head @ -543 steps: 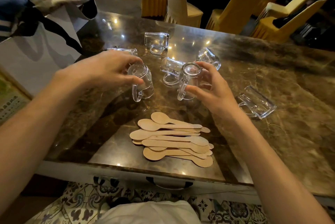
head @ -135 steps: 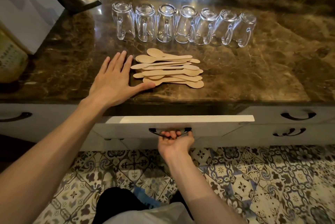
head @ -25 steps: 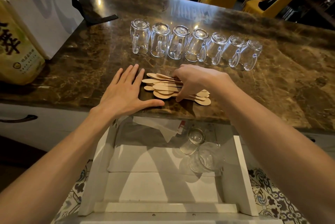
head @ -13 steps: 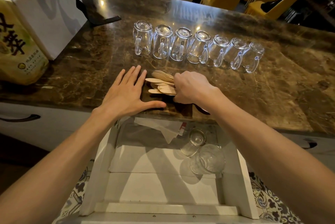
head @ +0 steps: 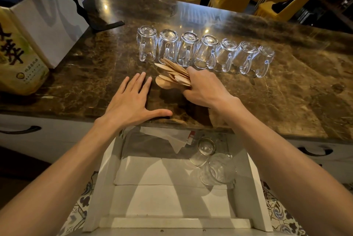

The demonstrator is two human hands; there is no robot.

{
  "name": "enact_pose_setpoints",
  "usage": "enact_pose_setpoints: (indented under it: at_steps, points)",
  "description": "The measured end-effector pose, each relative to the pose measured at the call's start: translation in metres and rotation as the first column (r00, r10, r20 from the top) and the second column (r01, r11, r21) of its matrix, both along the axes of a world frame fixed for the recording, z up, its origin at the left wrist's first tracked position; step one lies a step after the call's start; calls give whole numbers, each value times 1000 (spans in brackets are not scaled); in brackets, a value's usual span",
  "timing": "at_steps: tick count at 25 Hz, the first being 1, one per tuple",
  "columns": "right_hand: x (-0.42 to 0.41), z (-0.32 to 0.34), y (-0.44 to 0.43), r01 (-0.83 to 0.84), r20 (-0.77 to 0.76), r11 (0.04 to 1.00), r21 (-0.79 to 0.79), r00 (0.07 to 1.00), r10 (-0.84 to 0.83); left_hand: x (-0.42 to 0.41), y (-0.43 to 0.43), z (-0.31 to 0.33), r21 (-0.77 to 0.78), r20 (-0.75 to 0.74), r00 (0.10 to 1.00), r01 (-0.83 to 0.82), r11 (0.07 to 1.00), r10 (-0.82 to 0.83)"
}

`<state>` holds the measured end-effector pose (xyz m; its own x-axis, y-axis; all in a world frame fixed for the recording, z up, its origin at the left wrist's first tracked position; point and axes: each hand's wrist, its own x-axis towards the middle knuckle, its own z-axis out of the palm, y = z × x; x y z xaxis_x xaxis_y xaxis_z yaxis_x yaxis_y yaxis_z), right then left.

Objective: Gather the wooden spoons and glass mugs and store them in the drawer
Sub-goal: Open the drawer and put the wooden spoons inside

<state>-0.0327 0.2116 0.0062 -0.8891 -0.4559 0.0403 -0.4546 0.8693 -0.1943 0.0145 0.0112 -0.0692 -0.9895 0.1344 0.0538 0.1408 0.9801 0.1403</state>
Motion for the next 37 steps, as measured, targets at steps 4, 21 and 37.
enact_pose_setpoints:
  at_steps: [4,21,37]
  points:
    - [-1,0,8,52,-27,936,-349,997,-66,2,1,2,2,3,1000,11,1000,-11]
    - [8,-27,-12,121,34,254,-959,946,-323,2,3,11,-11,17,1000,-1,1000,1]
    - [11,-49,-11,180,92,446,-877,973,-212,-2,2,5,-16,4,1000,-7,1000,8]
